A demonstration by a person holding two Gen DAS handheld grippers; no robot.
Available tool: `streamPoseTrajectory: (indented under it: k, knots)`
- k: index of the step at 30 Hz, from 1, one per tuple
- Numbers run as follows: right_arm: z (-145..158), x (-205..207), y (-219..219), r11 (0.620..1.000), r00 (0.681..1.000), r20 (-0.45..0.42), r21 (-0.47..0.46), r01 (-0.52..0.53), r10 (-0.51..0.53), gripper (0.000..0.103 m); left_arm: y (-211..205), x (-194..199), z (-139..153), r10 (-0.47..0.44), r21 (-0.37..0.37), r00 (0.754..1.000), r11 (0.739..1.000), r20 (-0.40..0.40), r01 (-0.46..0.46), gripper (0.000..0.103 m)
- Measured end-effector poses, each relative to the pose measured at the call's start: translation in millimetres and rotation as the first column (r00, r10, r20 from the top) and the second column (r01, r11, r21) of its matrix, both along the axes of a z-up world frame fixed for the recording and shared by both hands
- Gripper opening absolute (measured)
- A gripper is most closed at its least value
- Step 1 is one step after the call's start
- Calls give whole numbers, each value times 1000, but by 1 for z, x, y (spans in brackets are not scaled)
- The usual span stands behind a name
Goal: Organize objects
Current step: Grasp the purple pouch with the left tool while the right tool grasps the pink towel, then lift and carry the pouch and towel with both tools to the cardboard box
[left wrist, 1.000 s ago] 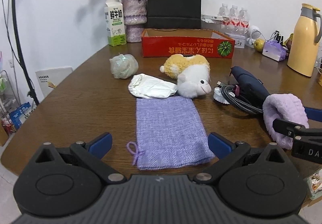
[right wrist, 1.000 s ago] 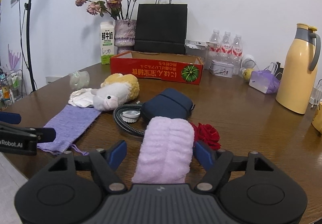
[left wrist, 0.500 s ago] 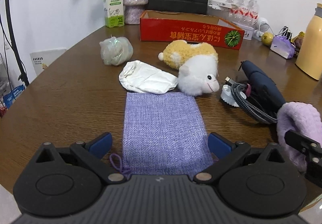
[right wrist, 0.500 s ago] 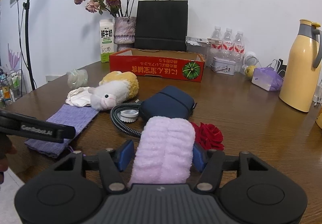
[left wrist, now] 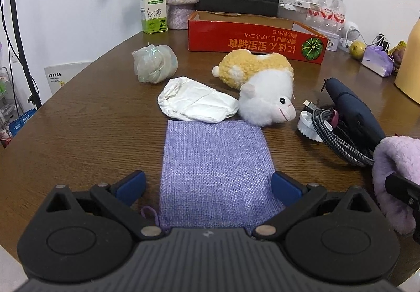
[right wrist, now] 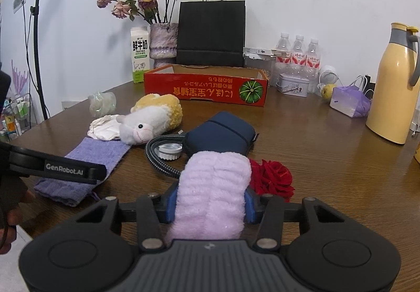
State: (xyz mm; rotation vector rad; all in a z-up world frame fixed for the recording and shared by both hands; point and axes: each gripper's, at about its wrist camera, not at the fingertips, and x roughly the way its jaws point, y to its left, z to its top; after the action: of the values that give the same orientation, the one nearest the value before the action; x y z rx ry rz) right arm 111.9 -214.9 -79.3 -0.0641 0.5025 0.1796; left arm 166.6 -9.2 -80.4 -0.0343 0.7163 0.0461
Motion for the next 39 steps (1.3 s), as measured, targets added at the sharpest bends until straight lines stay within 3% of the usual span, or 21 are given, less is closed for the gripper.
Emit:
streamPoseTrajectory:
  k: [4,6,12,17,19,21,22,23,25,26,29,36,39]
  knots:
    - [0,-1,-1,1000,1000,3,7,1,-1,46,-3,-3,-2,-21,13,1000,1000,8,20,103]
    - [1,-2,-1,1000,1000,4,9,1,-1,46,-4,-8,-2,-29,11,999,1000,23,29,97]
    - [2,-4,-1,1000,1000,9,14,2,-2,46,-4,-23,-1,-69,13,995,998,68,68,72]
    - [3,-7,-2,1000,1000,15,13,2,-3,46,1,-33,1,-114,12,990,994,83,113,41]
    - [3,-8,-3,1000,1000,15,14,3,-3,46,3,-35,2,-125,9,989,992,79,124,41]
    - [3,-8,-2,1000,1000,15,14,3,-3,46,2,-34,2,-128,13,989,992,70,127,49]
    - [3,-8,-2,1000,1000,16,14,3,-4,46,2,-33,3,-127,16,990,992,61,126,60]
    - [3,-9,-2,1000,1000,17,14,3,-3,46,1,-31,3,-128,19,991,992,47,128,77]
    - [4,-9,-3,1000,1000,17,14,4,-4,46,1,-26,2,-129,2,992,992,3,129,98]
    - [4,-9,-3,1000,1000,17,14,5,-5,46,0,-25,2,-132,-1,991,991,-4,132,100]
    - [4,-9,-4,1000,1000,16,17,6,-6,46,-4,-23,1,-134,8,991,991,-21,134,103]
    - [4,-10,-4,1000,1000,17,20,5,-5,46,-6,-21,-1,-100,13,995,995,-16,100,101]
    - [4,-11,-4,1000,1000,18,22,5,-5,46,-4,-26,1,-94,18,995,995,21,93,75]
